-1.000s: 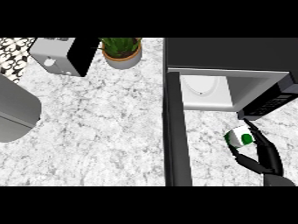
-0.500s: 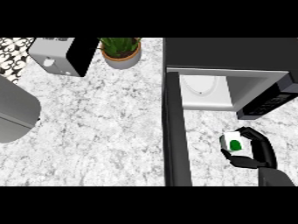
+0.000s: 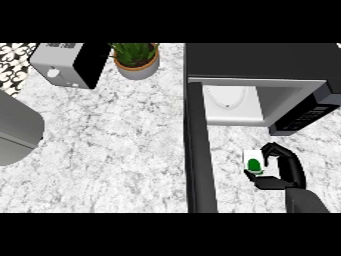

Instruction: Pick up the milk, place it into the microwave and close the microwave

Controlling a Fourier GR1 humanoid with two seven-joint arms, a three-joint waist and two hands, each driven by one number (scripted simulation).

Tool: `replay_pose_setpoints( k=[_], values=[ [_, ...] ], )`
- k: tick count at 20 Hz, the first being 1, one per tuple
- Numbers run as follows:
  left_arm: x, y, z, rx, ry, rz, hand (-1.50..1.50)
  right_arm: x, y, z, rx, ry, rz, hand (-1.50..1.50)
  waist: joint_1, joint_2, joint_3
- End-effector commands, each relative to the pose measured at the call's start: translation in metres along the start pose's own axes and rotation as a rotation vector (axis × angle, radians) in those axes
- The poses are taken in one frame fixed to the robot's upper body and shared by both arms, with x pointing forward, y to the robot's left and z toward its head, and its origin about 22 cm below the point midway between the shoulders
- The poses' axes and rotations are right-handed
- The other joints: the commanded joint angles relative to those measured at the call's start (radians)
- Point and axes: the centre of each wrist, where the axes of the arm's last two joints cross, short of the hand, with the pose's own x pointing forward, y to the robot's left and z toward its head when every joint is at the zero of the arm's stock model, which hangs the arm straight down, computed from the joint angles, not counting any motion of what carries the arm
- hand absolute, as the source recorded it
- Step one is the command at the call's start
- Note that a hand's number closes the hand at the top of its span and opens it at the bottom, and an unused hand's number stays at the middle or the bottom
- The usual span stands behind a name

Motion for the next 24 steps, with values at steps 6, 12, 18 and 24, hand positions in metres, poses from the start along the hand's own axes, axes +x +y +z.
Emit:
replay_pose_setpoints(
  k=[6, 12, 18, 24],
  values=[
    [0.025, 0.006, -0.008, -0.026, -0.089, 0.041, -1.5, 0.019, 0.02, -0.046, 0.054, -0.13, 0.033, 1.5, -0.009, -0.001, 0.0],
    [0.027, 0.014, -0.012, -0.027, -0.07, 0.032, -1.5, 0.042, 0.004, -0.085, 0.038, -0.163, 0.054, 1.5, -0.006, 0.004, 0.001],
    [0.03, 0.007, -0.021, -0.024, -0.078, 0.034, -1.5, 0.075, 0.003, -0.133, 0.043, -0.131, 0.103, 1.5, 0.006, 0.009, 0.002],
    [0.013, 0.002, -0.027, -0.041, -0.062, 0.048, -1.5, 0.095, 0.016, -0.161, 0.047, -0.101, 0.133, 1.5, 0.027, 0.013, 0.002]
  ],
)
